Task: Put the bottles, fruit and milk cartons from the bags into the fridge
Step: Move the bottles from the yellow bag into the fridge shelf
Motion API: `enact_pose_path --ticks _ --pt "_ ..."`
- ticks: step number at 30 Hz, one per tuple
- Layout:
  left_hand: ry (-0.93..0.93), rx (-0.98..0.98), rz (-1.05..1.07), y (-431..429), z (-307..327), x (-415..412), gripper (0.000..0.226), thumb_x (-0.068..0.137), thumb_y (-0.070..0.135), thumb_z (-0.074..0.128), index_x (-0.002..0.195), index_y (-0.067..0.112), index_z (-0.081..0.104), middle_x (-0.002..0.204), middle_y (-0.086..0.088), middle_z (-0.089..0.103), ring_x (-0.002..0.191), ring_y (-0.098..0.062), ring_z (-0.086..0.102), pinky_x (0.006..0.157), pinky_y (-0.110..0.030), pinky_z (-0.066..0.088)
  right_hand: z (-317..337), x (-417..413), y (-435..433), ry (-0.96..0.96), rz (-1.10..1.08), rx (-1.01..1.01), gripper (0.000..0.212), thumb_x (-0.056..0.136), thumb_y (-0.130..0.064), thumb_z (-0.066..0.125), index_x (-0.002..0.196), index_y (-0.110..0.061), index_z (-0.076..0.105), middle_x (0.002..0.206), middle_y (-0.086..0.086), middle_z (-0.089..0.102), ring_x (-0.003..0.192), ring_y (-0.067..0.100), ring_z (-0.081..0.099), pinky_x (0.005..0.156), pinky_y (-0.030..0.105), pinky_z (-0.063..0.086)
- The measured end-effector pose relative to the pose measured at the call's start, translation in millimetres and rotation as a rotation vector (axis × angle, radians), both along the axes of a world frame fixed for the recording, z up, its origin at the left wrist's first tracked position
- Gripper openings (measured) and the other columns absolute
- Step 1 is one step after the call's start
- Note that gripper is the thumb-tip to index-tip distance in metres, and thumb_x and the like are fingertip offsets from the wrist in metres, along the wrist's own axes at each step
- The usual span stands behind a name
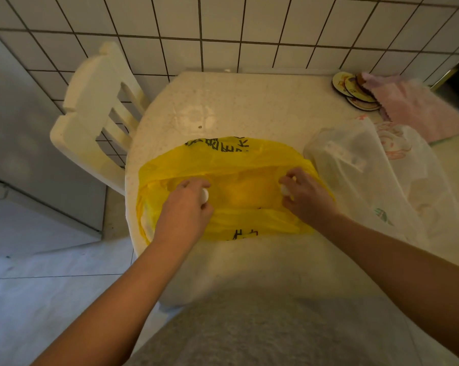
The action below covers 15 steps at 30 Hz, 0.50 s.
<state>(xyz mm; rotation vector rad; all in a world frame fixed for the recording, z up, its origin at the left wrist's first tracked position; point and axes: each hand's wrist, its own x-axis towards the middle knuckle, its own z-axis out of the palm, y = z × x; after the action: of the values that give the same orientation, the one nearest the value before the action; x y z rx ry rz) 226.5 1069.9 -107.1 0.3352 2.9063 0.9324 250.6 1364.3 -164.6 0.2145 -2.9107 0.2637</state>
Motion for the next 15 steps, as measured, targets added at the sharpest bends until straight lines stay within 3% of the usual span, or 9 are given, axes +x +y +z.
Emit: enact_pose_path --ticks 2,5,10,15 --pt "0.030 -0.003 0.031 -2 7 -9 0.040 0.088 0.015 0.066 0.127 0.018 0.062 0.115 -0.009 0.066 0.097 -0.027 0.062 0.074 -0.034 0.046 25 -13 4 0.048 -0.071 -0.165 0.035 0.074 -0.008 0.076 0.108 -0.006 0.065 0.108 0.016 0.053 0.084 0.034 0.060 0.069 0.036 0.051" --pt "0.076 -0.032 0.014 -7 13 -20 0.038 0.088 0.022 0.068 0.126 0.016 0.063 0.112 -0.007 0.063 0.091 -0.027 0.061 0.073 -0.039 0.050 64 -27 12 0.126 -0.234 -0.355 0.023 0.080 -0.013 0.074 0.101 -0.006 0.067 0.099 0.015 0.056 0.083 0.027 0.056 0.071 0.031 0.042" --pt "0.125 -0.015 -0.034 -15 21 -33 0.030 0.087 0.029 0.074 0.112 0.014 0.068 0.103 -0.002 0.049 0.080 -0.021 0.051 0.068 -0.037 0.045 117 -20 4 0.100 -0.385 -0.644 0.029 0.071 -0.042 0.064 0.089 -0.020 0.071 0.087 0.000 0.068 0.082 0.021 0.064 0.076 0.050 0.056" --pt "0.253 0.125 0.014 -13 57 -21 0.026 0.084 0.035 0.075 0.100 0.017 0.064 0.095 0.003 0.050 0.079 -0.012 0.046 0.064 -0.030 0.031 159 1 -21 0.100 -0.291 -0.734 0.011 0.079 -0.017 0.074 0.087 -0.010 0.070 0.080 0.000 0.067 0.072 0.015 0.062 0.063 0.033 0.054"
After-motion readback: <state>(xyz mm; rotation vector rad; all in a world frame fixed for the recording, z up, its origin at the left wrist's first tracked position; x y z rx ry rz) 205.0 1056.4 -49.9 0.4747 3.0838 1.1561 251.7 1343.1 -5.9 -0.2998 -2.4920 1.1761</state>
